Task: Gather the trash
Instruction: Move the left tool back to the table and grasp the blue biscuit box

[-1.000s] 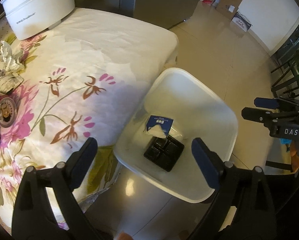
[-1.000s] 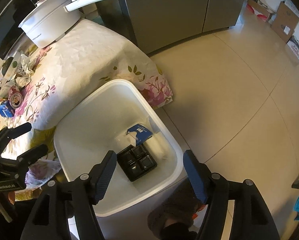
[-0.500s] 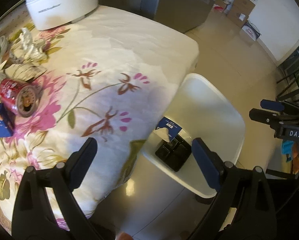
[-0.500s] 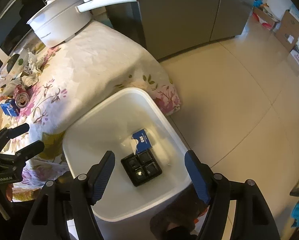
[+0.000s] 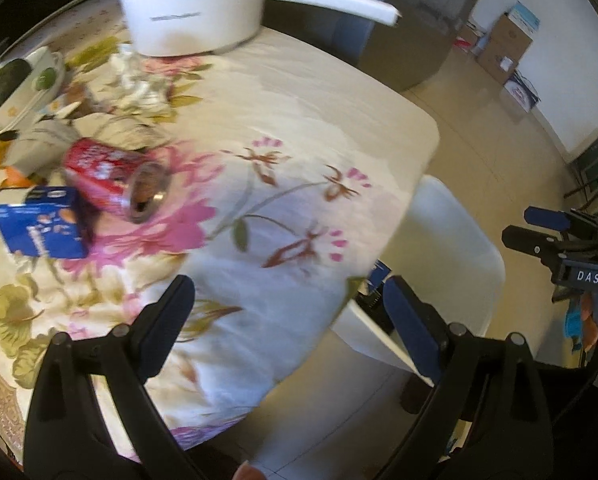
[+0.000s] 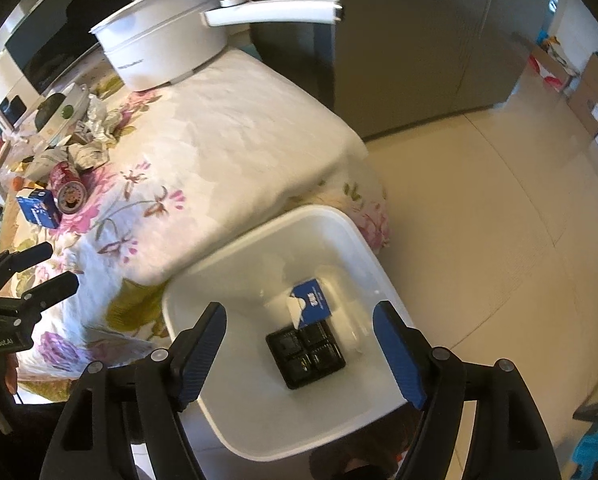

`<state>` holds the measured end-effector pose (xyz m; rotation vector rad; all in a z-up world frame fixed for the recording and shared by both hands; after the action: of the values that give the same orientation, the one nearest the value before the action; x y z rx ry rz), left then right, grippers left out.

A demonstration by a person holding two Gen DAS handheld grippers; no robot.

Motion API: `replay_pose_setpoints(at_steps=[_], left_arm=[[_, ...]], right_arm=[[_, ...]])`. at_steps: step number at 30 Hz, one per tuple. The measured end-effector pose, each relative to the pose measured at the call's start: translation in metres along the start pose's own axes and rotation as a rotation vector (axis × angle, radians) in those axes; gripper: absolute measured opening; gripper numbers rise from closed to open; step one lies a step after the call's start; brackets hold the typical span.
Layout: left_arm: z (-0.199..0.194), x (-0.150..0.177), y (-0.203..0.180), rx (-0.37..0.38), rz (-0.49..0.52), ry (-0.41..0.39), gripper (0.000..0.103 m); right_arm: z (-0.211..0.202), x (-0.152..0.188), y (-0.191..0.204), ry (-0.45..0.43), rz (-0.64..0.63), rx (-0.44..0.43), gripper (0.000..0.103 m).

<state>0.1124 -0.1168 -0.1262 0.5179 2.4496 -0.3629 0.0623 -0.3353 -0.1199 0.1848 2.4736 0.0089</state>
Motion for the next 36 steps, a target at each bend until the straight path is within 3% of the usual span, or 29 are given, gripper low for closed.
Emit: replay_pose_setpoints(at_steps=[5, 6, 12, 16, 19, 22, 25, 30, 36], left_arm=[[-0.014, -0.004, 0.034, -0.055, -0.065, -0.068, 0.096], [-0.015, -0.006, 0.042, -0.066, -0.074, -0.084, 0.1], [-0.029, -0.013, 0.086, -0.194, -0.049, -0.153, 0.103], [-0.029, -0.016, 0.123, -0.18, -0.128, -0.185, 0.103], [-0.023, -0.015, 0.144, -0.192, -0.08, -0.218, 0.103], [-0.011, -0.011, 0.162, -0.243, -0.061, -0.207, 0.103], [0.002, -0.009, 0.174, -0.246, -0.08, -0.2, 0.103], [0.016, -0.008, 0.169, -0.286, 0.015, -0.178, 0.103], [0.031, -0.014, 0.174, -0.345, 0.028, -0.168, 0.103]], right_arm=[[0.004, -0.012, 0.023, -0.015, -0.024, -0.022, 0.081], [0.005, -0.015, 0.028, -0.019, -0.028, -0.025, 0.081], [0.008, -0.034, 0.06, -0.066, -0.031, -0.052, 0.083], [0.013, -0.043, 0.082, -0.077, -0.017, -0.092, 0.084], [0.02, -0.047, 0.097, -0.067, -0.018, -0.12, 0.084], [0.027, -0.047, 0.11, -0.056, -0.032, -0.134, 0.084], [0.033, -0.049, 0.118, -0.049, -0.037, -0.143, 0.084], [0.041, -0.054, 0.121, -0.043, -0.03, -0.143, 0.084], [0.047, -0.056, 0.123, -0.034, -0.023, -0.147, 0.084]])
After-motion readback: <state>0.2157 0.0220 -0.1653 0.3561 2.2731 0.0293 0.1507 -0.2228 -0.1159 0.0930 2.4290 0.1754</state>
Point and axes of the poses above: each gripper's, at about its wrist camera, not at the fingertips, and z roughly the way its jaws point, y to its left, x to its underside, the point moved 3 cm from there along z, roughly the way its jaws point, and after that the axes turned 13 degrees about -y, right-handed, at the moved point
